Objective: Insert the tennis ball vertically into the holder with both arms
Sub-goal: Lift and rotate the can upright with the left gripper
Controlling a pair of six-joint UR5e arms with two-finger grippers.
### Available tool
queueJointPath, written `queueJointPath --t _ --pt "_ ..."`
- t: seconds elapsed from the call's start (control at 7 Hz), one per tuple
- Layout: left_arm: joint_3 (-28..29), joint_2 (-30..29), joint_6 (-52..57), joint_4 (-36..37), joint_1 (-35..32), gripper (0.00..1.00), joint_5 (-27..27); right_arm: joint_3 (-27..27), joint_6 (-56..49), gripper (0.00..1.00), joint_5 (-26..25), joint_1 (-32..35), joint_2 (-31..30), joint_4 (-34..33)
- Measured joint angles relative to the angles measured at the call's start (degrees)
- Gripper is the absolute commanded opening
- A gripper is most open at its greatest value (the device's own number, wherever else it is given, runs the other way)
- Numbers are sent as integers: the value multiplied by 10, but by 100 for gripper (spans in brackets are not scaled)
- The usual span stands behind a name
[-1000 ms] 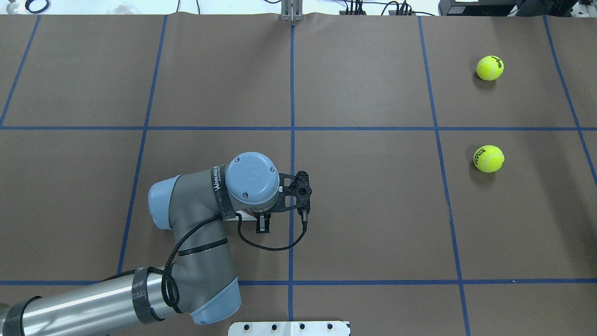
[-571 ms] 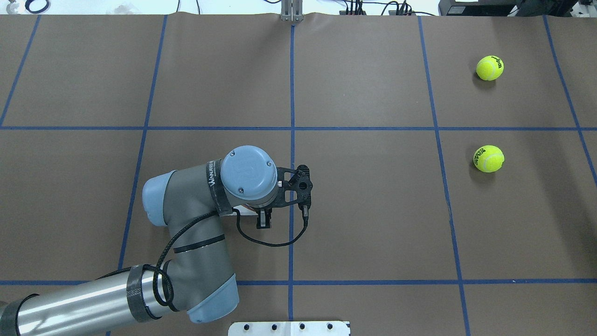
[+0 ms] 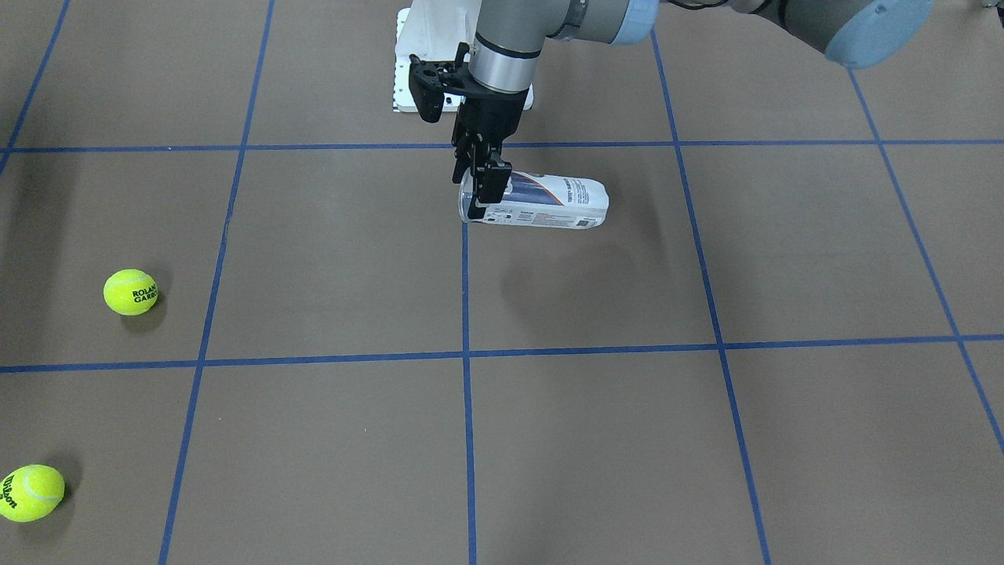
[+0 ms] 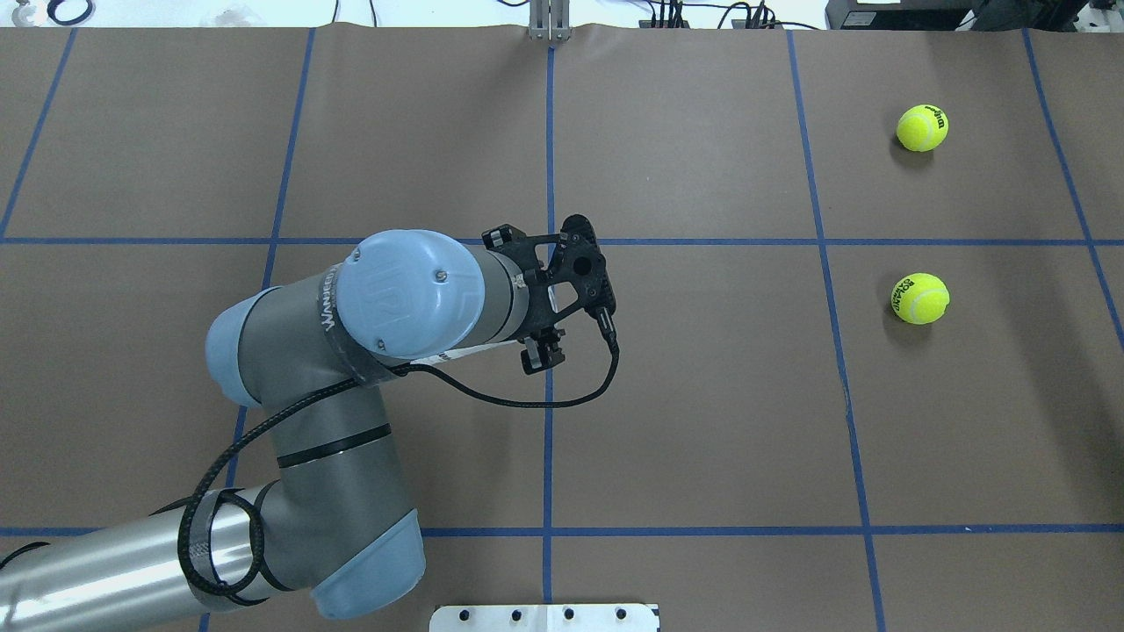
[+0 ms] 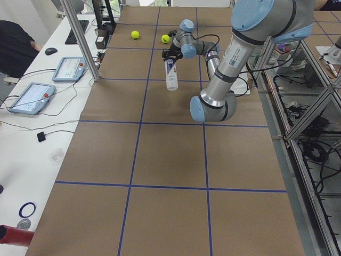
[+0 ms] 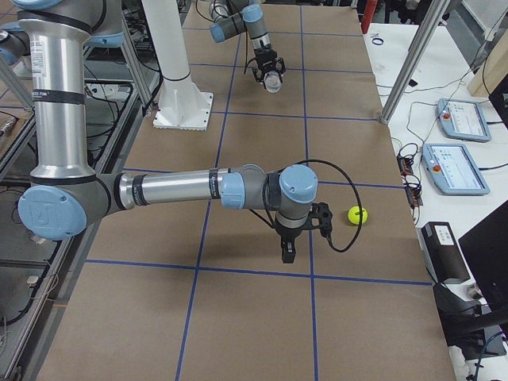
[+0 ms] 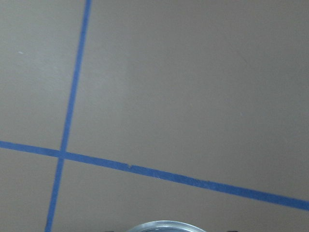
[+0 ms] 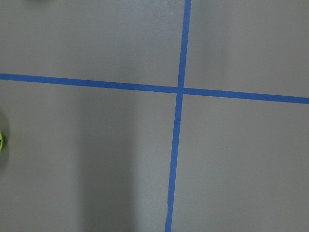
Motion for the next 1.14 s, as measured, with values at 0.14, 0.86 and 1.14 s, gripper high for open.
queueJointPath --t 0.14,0.86,1.14 --pt "-2 2 -58 -82 -1 30 36 1 0 99 0 0 2 0" --pt "73 82 -186 -546 5 30 227 20 1 99 -1 0 8 1" --pt "210 91 -188 -799 12 30 262 30 2 99 0 0 8 0"
